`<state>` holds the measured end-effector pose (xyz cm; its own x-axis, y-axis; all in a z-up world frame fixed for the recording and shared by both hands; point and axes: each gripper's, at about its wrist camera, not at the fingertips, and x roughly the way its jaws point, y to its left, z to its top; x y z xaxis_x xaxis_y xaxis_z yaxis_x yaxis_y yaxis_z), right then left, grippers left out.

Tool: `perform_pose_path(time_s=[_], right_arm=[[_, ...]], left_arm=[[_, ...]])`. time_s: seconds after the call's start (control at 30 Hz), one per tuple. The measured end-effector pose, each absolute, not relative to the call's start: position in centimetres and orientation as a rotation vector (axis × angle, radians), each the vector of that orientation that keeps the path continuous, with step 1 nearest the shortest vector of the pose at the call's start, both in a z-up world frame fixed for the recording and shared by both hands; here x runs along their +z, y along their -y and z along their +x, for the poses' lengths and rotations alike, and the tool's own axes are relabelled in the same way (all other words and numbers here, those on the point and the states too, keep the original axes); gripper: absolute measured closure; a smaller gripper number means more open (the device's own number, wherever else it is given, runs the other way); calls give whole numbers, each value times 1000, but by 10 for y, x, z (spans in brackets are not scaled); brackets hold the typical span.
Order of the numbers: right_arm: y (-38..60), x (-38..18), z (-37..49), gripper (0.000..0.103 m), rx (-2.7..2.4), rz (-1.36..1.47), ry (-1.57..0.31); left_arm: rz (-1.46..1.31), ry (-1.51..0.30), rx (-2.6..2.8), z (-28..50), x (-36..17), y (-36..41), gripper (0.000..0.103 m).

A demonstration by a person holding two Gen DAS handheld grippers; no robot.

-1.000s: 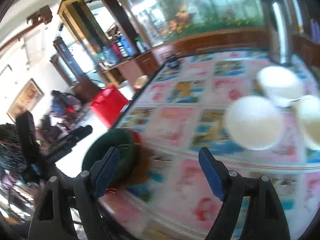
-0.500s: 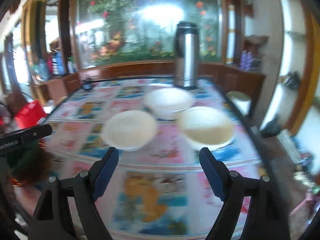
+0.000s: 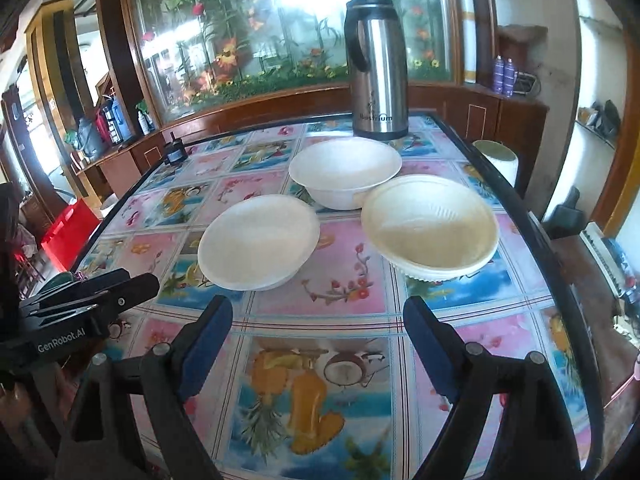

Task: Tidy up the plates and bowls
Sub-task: 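Move both tools to the white paper plates near the silver thermos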

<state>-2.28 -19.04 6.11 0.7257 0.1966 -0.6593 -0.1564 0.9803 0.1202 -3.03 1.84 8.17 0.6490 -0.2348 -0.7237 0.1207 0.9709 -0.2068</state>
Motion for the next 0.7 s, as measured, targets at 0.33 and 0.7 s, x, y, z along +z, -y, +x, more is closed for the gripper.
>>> perform_pose_path(time_s=[0.33, 0.7], right_arm=[[195, 51, -13, 16, 256, 163, -807], [187, 46, 4, 20, 320, 145, -862]], left_arm=[[-141, -871, -190, -16, 72, -17, 43], [-139, -891, -173, 5, 69, -14, 43]])
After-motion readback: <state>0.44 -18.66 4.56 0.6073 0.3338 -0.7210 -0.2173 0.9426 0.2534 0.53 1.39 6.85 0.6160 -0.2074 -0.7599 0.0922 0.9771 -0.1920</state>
